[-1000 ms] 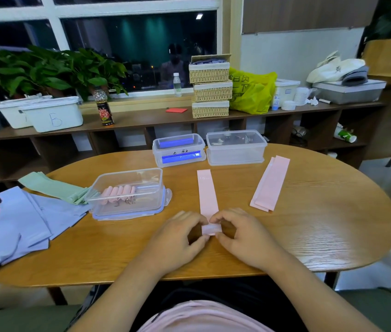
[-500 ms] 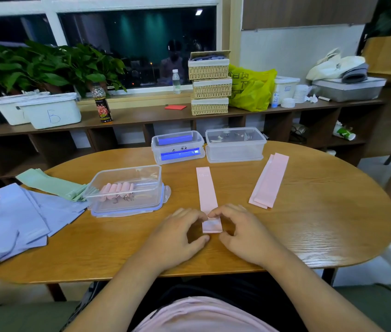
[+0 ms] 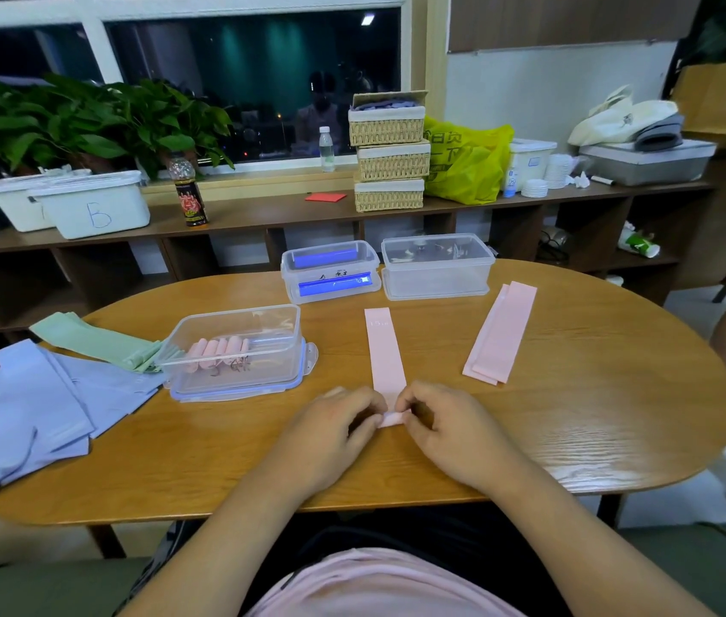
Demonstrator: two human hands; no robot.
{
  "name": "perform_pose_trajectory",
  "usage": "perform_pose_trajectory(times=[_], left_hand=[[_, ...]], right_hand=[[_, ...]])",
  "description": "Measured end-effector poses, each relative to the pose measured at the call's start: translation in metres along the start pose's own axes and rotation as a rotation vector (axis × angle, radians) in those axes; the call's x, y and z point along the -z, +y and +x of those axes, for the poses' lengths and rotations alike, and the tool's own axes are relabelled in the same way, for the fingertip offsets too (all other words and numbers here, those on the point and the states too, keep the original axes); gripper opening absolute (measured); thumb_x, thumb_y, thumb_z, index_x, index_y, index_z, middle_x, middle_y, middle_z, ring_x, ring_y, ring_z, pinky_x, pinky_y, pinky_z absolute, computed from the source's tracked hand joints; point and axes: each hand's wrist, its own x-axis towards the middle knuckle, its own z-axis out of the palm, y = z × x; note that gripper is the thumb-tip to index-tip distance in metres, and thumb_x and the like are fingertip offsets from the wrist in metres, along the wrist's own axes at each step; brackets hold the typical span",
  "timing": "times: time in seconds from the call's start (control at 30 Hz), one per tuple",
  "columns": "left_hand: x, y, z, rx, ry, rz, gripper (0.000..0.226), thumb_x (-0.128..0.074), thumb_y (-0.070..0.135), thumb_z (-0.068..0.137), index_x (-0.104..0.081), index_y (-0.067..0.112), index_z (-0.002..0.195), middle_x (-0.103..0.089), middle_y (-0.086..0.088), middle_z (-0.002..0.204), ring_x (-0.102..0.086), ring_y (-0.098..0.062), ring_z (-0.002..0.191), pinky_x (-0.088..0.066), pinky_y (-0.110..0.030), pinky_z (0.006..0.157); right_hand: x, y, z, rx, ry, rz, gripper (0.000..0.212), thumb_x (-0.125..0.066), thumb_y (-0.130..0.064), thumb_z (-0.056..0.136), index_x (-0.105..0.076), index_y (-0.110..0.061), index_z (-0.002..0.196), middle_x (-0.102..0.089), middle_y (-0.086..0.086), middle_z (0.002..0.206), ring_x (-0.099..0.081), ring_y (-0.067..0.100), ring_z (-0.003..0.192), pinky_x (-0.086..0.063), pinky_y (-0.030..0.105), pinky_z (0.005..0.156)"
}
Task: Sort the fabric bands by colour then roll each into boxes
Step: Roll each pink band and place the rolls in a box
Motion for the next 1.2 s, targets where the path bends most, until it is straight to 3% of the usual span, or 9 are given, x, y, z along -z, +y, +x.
perform_pose_trajectory(times=[0.23,0.67,1.2], left_hand=[[-0.0007,-0.0021,0.0004,-0.108,0.004,0.02,0.009,-0.065,0.035,0.104,-0.07,0.036,0.11,-0.065,0.024,0.108,-0.053,-0.003,0.105,-0.049,-0.031,0.093],[0.0012,0.0015,-0.0035,-0.176,0.02,0.081,0.017,-0.06,0.04,0.105,-0.074,0.038,0.115,-0.064,0.023,0.11,-0.054,-0.003,0.105,-0.051,-0.031,0.09],[0.0026,0.0043,-0.0063,-0.161,0.049,0.119,0.023,-0.061,0.047,0.103,-0.08,0.037,0.113,-0.065,0.023,0.108,-0.054,-0.001,0.107,-0.053,-0.031,0.086]], right_hand=[[-0.0001,0.0019,-0.003,0.045,0.019,-0.112,0.01,-0.069,-0.028,0.092,-0.07,-0.037,0.096,-0.061,-0.022,0.097,-0.051,-0.001,0.104,-0.048,0.021,0.087],[-0.0014,0.0013,-0.0069,0.059,0.037,-0.12,0.009,-0.071,-0.028,0.089,-0.073,-0.036,0.092,-0.062,-0.021,0.092,-0.05,-0.001,0.098,-0.041,0.013,0.083],[-0.0028,0.0003,-0.006,0.054,0.086,-0.161,0.009,-0.067,-0.039,0.087,-0.076,-0.036,0.089,-0.061,-0.022,0.091,-0.048,0.001,0.096,-0.048,0.024,0.085]])
